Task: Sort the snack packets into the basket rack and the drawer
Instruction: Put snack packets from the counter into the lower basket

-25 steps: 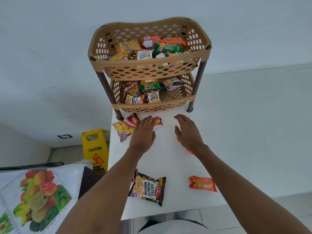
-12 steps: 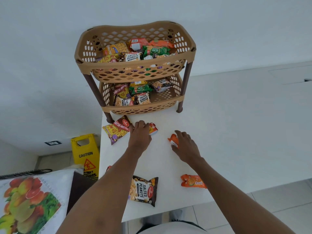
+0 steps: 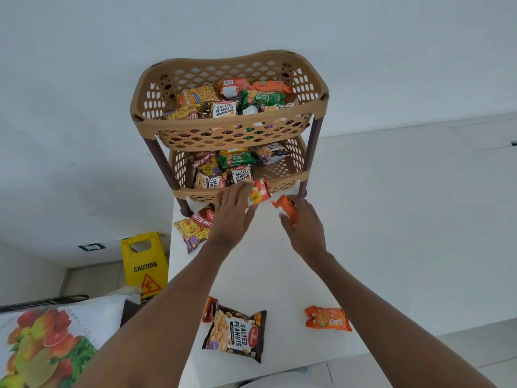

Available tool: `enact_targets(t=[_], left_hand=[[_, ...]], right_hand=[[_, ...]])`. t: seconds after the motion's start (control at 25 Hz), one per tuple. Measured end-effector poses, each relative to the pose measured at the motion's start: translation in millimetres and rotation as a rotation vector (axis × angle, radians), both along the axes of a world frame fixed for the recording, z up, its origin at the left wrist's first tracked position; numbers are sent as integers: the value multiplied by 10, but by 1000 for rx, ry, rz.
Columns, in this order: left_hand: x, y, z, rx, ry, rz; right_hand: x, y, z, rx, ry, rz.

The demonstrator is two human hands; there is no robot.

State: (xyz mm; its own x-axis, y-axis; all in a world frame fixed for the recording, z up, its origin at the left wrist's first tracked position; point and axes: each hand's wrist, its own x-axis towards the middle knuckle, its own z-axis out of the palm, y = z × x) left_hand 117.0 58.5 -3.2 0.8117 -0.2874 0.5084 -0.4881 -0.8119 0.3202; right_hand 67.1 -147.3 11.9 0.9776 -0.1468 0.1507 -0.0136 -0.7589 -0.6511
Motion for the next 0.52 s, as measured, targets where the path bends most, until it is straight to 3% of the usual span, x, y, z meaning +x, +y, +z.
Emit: enact_targets(t=[0.12,0.2,0.4,0.52], left_hand=[[444,-33,301,-19,23,25],[730,-97,434,38,138,14],[1301,-408,475,169,359,-66],[1564,-648,407,120,435,-76]], right_hand=[[380,84,294,140,-148,-40],[663,149,447,178,-139,-47],[1285,215,590,-9,-54,-43],[1591,161,547,-95,70,-49]])
